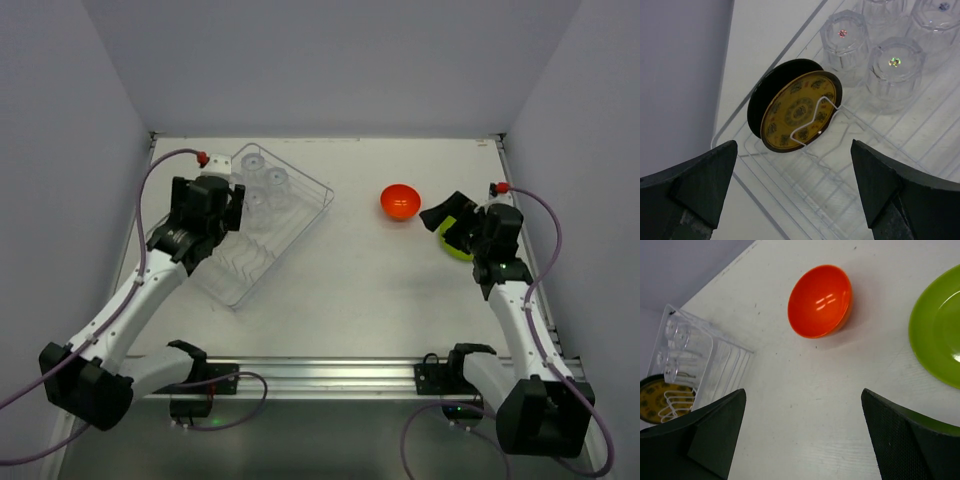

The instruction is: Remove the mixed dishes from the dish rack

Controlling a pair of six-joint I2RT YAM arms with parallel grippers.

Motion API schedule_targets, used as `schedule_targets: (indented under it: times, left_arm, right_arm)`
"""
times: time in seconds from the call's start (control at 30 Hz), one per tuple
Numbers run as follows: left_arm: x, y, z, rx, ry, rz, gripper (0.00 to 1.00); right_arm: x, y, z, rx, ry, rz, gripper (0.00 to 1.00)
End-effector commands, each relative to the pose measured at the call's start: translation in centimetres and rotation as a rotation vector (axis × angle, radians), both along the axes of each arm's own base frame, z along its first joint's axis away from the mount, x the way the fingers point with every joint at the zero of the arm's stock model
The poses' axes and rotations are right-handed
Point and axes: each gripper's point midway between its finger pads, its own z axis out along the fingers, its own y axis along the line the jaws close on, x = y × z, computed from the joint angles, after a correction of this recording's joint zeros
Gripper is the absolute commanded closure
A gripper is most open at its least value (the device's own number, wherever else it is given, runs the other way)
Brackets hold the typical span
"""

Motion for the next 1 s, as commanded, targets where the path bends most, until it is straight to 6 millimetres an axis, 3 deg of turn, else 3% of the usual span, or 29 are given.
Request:
schedule_targets:
  times: [0.0,0.03,0.17,0.23,0.27,0.33,0.4,0.6,0.83,0.97]
  left_arm:
    - [3.9,1.5,3.3,0.110,-0.033,-0.055,0.00]
    - [4.5,2.0,3.9,0.119,-0.026,-0.047,0.00]
    - [6.7,2.2,0.6,0.165,0.146,-0.081,0.00]
    - [7.1,2.2,-1.4,0.194,0.240,-0.087,0.04]
    - [7.2,2.4,-1.6,0.201,0.251,-0.079,0.06]
    - [7.0,2.6,-2.3,0.222,0.274,-0.081,0.15]
    - [6.8,3.3,-2.8,0.240,0.271,-0.066,0.33]
    - [7.3,4.7,-3.6,0.292,0.303,-0.017,0.39]
    - [7.3,6.1,-7.3,0.312,0.425,0.029,0.46]
    - [7.0,6.5,-7.4,0.322,0.427,0.044,0.48]
  right_arm:
    - [-0.3,2.9,0.6,-0.018,-0.038,0.172,0.01]
    - [-0.6,3.5,1.0,-0.020,-0.054,0.194,0.01]
    - [-0.8,3.3,0.6,-0.044,-0.049,0.193,0.01]
    - [-1.0,4.1,0.9,-0.024,-0.058,0.236,0.01]
    - [-1.1,4.2,1.1,-0.021,-0.062,0.244,0.01]
    - [-1.2,4.3,1.3,-0.017,-0.068,0.247,0.01]
    - [-1.5,4.5,1.6,-0.011,-0.085,0.257,0.01]
    - [-2.0,4.7,2.6,-0.023,-0.118,0.271,0.01]
    - [-2.0,4.5,2.5,-0.029,-0.118,0.262,0.01]
    - [-2.0,4.8,2.6,-0.021,-0.117,0.279,0.01]
